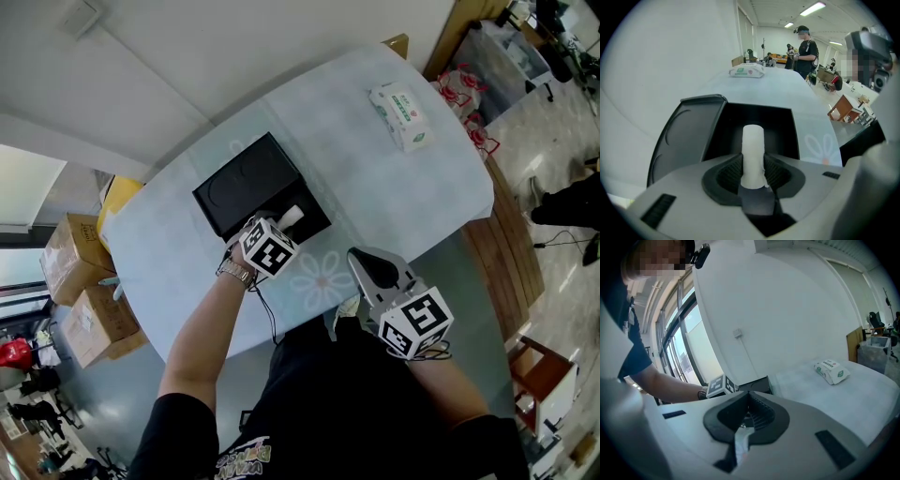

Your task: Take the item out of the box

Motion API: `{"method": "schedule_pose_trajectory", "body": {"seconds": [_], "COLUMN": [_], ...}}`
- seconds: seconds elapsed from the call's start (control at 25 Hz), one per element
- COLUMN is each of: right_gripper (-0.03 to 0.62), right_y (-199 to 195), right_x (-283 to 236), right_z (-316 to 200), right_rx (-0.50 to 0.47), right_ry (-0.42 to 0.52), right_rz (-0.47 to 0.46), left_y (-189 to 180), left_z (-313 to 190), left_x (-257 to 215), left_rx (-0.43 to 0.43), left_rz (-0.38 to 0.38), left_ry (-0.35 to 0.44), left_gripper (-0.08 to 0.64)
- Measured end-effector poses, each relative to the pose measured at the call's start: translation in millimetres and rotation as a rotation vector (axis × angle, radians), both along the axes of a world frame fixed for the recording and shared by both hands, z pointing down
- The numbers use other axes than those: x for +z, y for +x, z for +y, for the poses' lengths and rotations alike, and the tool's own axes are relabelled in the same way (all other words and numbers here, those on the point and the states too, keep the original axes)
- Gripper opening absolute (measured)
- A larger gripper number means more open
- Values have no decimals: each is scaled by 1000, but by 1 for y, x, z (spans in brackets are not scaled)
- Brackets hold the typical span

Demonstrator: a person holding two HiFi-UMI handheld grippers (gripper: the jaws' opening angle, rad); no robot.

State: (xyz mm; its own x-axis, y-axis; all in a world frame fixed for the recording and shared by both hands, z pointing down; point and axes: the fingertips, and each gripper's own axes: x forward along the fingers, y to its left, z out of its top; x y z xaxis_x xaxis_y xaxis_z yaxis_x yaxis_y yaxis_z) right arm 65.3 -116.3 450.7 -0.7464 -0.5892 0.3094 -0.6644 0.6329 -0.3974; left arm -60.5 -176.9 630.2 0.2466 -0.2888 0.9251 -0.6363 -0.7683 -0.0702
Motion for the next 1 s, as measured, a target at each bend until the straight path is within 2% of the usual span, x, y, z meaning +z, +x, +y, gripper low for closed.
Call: {"method": "schedule_pose_trajectory", "body": {"seconds": [0.32,0.52,0.72,0.88,1.0], "right_gripper": [9,9,9,9,9], "right_y": [11,19,20,15,6], "right_x": [-13,-22,-32,-40,-46], "right_z": [12,21,31,35,39], "right_rx": [-15,-29,-53,-76,-99], "right_ry": [46,77,106,124,133], "right_rz": [-2,-4,-8,-18,-29], "left_y": [8,16,22,26,20], "left_z": [7,16,34,54,74], "left_x": [-42,-78,-120,-155,-179], "left_rx": [-45,-106,-196,-301,-361], "left_rz": [39,102,211,372,442], "left_ry": [121,218,309,345,382], "left_gripper": [137,137,135,136,137]}}
